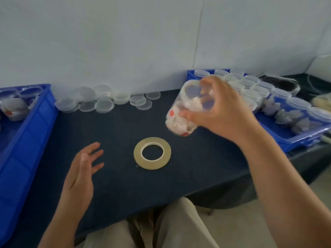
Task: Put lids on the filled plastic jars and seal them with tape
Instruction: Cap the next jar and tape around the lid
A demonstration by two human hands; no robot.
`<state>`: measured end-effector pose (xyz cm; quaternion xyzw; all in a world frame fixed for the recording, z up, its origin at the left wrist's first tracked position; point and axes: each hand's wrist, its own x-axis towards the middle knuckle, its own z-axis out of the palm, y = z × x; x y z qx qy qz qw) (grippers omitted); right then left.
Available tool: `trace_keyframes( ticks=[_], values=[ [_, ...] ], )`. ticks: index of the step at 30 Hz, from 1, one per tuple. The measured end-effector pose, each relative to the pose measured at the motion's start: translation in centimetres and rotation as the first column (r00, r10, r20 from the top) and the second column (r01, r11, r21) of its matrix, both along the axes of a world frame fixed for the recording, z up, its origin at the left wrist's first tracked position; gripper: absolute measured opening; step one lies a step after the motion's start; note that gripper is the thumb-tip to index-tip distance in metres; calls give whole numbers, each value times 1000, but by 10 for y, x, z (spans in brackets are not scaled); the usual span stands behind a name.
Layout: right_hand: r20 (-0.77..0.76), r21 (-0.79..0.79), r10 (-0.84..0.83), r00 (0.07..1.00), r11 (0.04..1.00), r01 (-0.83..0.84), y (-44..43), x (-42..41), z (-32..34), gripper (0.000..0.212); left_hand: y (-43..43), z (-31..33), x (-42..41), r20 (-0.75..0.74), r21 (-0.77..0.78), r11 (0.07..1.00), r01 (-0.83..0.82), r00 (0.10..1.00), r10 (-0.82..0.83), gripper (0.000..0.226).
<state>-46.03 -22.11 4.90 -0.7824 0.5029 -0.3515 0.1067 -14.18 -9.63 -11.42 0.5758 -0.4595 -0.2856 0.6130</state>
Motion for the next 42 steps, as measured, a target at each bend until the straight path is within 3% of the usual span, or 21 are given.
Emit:
trace_keyframes(
  ticks=[2,6,11,14,22,31,35,38,40,42],
  values=[
    [27,-70,-183,983,980,184,-26,-38,23,86,0,-6,3,-2,29,1000,-10,1000,10,48],
    [-174,-6,-419,891,905,425,-79,-116,45,98,-1,-18,2,25,54,998,-15,1000,13,44],
    [-527,147,-459,715,780,609,-115,-168,10,106,-9,-35,5,88,85,996,-23,996,16,43],
    [-539,292,-426,727,715,636,-128,-176,-21,105,-13,-44,5,83,85,996,-13,997,6,45],
    [-388,500,-356,850,694,518,-145,-197,-68,92,-17,-55,4,43,87,996,-21,999,18,28],
    [-487,469,-356,798,664,582,-154,-178,-62,94,-18,-52,3,50,122,991,-49,998,43,32],
    [-485,277,-451,750,734,620,-146,-163,-46,96,-9,-47,10,90,150,986,-69,994,55,33],
    [-277,98,-406,871,890,446,-124,-114,-35,74,-2,-41,13,112,161,982,-95,991,78,25],
    [-54,45,-229,972,972,232,-97,-66,-34,51,2,-33,9,141,183,974,-132,984,107,29],
    [85,25,9,996,1000,-11,-59,-13,-38,29,9,-22,1,158,217,963,-157,980,124,31]
  ],
)
